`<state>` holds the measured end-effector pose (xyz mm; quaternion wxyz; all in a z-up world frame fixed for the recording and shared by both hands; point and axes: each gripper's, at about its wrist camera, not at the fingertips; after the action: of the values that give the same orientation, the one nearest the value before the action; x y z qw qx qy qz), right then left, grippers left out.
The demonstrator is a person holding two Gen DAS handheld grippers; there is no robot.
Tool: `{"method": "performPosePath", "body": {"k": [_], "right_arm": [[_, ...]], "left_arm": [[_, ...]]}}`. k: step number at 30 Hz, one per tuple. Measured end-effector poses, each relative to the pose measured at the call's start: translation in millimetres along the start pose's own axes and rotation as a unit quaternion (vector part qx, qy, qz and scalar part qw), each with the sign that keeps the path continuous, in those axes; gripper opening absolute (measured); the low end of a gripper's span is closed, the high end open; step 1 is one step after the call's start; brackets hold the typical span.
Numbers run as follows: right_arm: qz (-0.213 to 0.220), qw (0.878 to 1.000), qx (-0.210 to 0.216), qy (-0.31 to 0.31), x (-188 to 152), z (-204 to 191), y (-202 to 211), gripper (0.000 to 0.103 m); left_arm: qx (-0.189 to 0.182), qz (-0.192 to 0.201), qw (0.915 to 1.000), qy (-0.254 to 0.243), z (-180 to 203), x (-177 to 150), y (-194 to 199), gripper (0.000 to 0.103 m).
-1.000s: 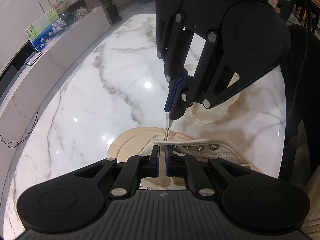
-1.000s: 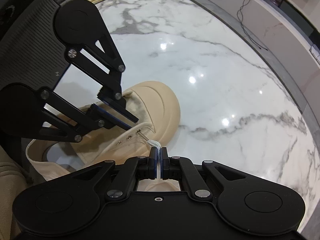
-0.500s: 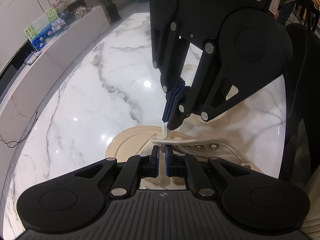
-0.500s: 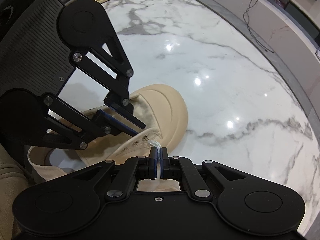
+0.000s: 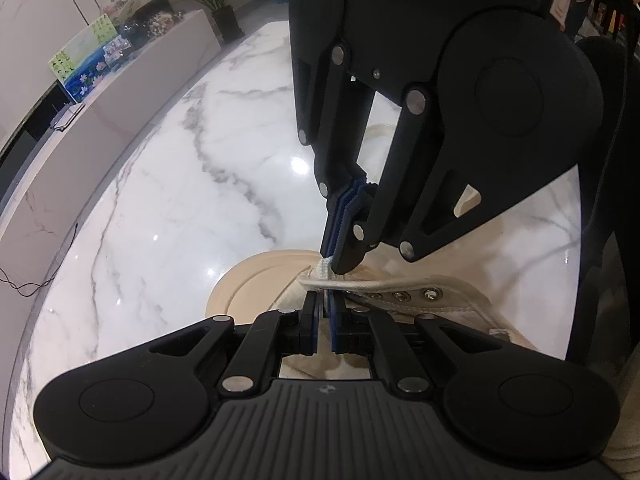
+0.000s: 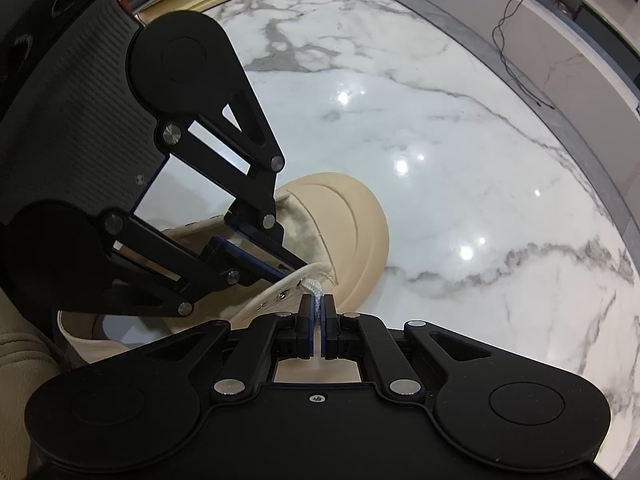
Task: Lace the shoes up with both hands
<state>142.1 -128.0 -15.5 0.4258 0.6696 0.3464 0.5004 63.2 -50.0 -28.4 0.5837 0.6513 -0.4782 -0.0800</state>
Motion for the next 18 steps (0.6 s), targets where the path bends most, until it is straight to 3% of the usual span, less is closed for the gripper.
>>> {"method": "performPosePath", "body": {"k": [10,18], "right_arm": [[0.029,0.999,-0.003,0.035,2,-10,22,0.005],[0.028,0.993,0.009,0.113,11,-32,20,0.012]], "left_arm": [[0.011,0.006,0.9999,-0.004,0,-6,16,0.002],[0.021,0.006,0.9998,0.002,-4,-12,32,0.002]]}}
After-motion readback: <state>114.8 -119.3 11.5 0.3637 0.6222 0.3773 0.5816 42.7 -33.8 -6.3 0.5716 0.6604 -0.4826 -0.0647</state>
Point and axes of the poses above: each gripper's, at about its wrist camera, not at the fingertips, and y roughly against the way its jaws point, z to its right, x to its top, and after that the axes turned 7 degrees about x, right-handed
